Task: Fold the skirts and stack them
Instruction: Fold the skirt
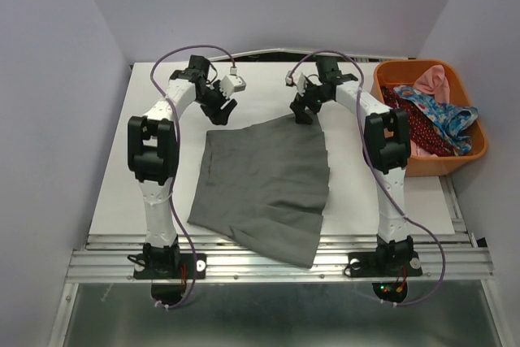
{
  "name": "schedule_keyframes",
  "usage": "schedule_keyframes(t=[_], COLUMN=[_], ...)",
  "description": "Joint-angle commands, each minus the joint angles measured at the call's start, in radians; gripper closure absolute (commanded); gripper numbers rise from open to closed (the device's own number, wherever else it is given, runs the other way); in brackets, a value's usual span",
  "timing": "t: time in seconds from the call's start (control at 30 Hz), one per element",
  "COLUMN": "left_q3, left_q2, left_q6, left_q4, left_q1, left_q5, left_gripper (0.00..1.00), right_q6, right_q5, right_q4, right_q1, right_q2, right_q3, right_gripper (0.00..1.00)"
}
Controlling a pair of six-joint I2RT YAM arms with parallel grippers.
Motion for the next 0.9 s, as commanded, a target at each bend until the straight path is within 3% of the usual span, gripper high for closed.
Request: schedule_keyframes(t=[0.0, 0.03, 0.23, 0.4, 0.57, 0.73, 0.8, 0.87], left_q3=[0.011, 0.005, -0.021, -0.05, -0.026, 0.012, 0.034, 0.042], left_q2=[0.001, 0.004, 0.037, 0.062, 0.083, 0.1, 0.102, 0.09], left_q6=[0.056, 0.059, 0.075, 0.045, 0.042, 0.003, -0.016, -0.087], left_q4=[-0.072, -0.069, -0.103, -0.069, -0.084, -0.052, -0.012, 0.043], left_q1=[0.002, 0.004, 0.01, 0.015, 0.016, 0.025, 0.03, 0.044], left_q5=[-0.022, -0.025, -0.053, -0.064, -0.018, -0.004, -0.005, -0.014], left_gripper=[0.29, 0.29, 0.35, 0.61, 0.65, 0.81, 0.97, 1.0], right_q6=[-0.117, -0.127, -0.09, 0.01, 0.034, 0.03, 0.039, 0.054], right_q5=[-0.069, -0.074, -0.031, 0.101, 0.143, 0.166, 0.199, 0.227], right_q4=[-0.14, -0.154, -0.124, -0.01, 0.053, 0.135, 0.172, 0.241], right_q1=[0.005, 0.005, 0.005, 0.005, 0.005, 0.005, 0.005, 0.005], right_q2=[0.031, 0.034, 0.046, 0.104, 0.195, 0.217, 0.212, 0.203], right_q3=[0.043, 0.032, -0.02, 0.105, 0.289, 0.346, 0.346, 0.349], right_gripper=[0.05, 0.06, 0.56, 0.87, 0.96, 0.99, 0.99, 0.99])
